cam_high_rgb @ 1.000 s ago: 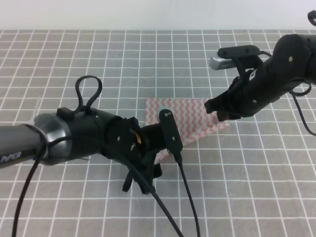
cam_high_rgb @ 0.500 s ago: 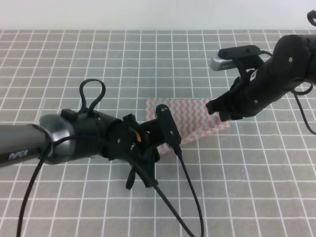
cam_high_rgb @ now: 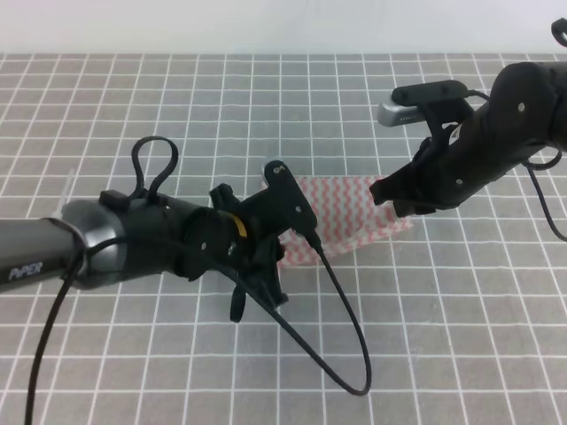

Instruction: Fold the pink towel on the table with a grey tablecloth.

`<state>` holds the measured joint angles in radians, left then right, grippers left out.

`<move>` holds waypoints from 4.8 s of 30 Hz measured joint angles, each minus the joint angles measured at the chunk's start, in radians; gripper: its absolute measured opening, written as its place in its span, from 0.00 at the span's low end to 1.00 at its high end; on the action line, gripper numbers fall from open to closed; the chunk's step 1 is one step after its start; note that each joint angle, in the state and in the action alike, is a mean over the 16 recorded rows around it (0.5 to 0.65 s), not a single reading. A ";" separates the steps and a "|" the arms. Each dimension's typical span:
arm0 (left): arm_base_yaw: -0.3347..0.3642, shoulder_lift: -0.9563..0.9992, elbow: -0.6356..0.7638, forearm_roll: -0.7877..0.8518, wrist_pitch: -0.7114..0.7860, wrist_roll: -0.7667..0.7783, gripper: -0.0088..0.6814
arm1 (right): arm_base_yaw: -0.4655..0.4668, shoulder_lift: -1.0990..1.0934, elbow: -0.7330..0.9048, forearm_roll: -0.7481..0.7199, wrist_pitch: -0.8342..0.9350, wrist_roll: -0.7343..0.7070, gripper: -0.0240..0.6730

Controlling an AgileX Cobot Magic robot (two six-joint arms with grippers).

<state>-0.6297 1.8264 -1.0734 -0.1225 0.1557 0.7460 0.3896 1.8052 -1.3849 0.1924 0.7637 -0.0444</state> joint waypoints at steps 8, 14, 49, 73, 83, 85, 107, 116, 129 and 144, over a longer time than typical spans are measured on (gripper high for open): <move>0.008 0.023 -0.058 -0.002 0.010 -0.002 0.01 | -0.001 0.018 0.000 -0.004 -0.008 0.000 0.01; 0.013 0.056 -0.117 -0.002 0.040 -0.002 0.01 | -0.001 0.031 0.000 -0.013 -0.020 0.001 0.01; 0.059 0.167 -0.258 -0.002 0.033 0.003 0.01 | -0.021 0.086 0.000 -0.044 -0.151 0.024 0.01; 0.084 0.239 -0.367 0.033 0.076 0.030 0.01 | -0.022 0.097 0.000 -0.051 -0.242 0.025 0.01; 0.085 0.258 -0.369 0.034 0.054 0.048 0.01 | -0.022 0.121 0.000 -0.051 -0.268 0.025 0.01; 0.085 0.263 -0.373 0.034 0.051 0.049 0.01 | -0.021 0.125 0.000 -0.051 -0.273 0.025 0.01; 0.085 0.291 -0.417 0.034 0.052 0.054 0.01 | -0.022 0.138 0.000 -0.058 -0.319 0.021 0.02; 0.090 0.298 -0.417 0.033 0.044 0.051 0.01 | -0.022 0.148 0.000 -0.057 -0.338 0.017 0.11; 0.113 0.309 -0.417 0.030 -0.006 0.045 0.25 | -0.059 0.155 0.000 -0.049 -0.385 0.018 0.31; 0.145 0.323 -0.417 0.026 -0.117 0.034 0.50 | -0.090 0.156 0.000 -0.030 -0.344 0.022 0.35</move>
<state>-0.4851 2.1499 -1.4906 -0.0966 0.0388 0.7800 0.2995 1.9617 -1.3849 0.1621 0.4198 -0.0225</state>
